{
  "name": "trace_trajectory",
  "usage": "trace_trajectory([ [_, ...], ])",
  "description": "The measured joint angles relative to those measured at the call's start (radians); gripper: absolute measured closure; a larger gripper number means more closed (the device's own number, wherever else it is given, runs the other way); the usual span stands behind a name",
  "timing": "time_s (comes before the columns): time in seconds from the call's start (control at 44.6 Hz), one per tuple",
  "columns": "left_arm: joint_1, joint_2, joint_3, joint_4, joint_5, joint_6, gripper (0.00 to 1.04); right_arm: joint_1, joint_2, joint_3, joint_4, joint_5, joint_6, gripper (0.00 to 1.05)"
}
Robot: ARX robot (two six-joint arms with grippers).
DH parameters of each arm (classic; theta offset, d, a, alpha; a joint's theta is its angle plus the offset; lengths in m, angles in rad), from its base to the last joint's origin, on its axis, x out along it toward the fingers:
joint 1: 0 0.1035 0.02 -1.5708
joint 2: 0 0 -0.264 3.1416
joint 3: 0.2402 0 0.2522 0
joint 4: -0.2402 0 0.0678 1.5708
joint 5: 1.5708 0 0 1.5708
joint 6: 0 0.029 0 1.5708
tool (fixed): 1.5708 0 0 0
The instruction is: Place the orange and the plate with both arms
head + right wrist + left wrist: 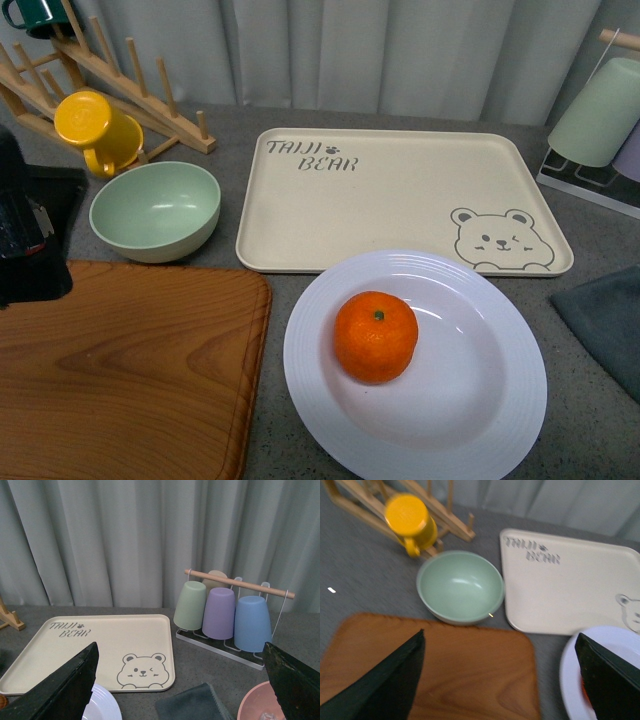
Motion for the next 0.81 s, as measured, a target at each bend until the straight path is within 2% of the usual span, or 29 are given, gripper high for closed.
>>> trace_trajectory([
  [0.045,0.016,0.011,-0.056,0.16,-0.016,0.079,0.24,0.0,0.0,0.0,0.0,-0.001,0.0,0.09],
  [0.157,0.066,-0.057,-0.114,0.349,0.002,0.178,0.4,0.0,0.0,0.0,0.0,0.003,0.0,0.09],
  [0.179,0.071,-0.07,-0.115,0.351,0.005,0.182,0.42,0.0,0.0,0.0,0.0,0.003,0.0,0.09],
  [0.292,0.138,-0.212,-0.155,0.278,0.078,0.235,0.67,0.0,0.0,0.0,0.0,0.0,0.0,0.09],
  [0.359,0.166,-0.263,-0.171,0.232,0.101,0.241,0.77,0.0,0.0,0.0,0.0,0.0,0.0,0.09],
  [0.471,0.216,-0.384,-0.188,0.137,0.148,0.247,1.01,0.0,0.0,0.0,0.0,0.0,0.0,0.09],
  [0.718,0.285,-0.583,-0.19,-0.038,0.216,0.255,1.01,0.0,0.0,0.0,0.0,0.0,0.0,0.09],
  [0.808,0.351,-0.642,-0.19,-0.093,0.306,0.257,1.01,0.0,0.0,0.0,0.0,0.0,0.0,0.09],
])
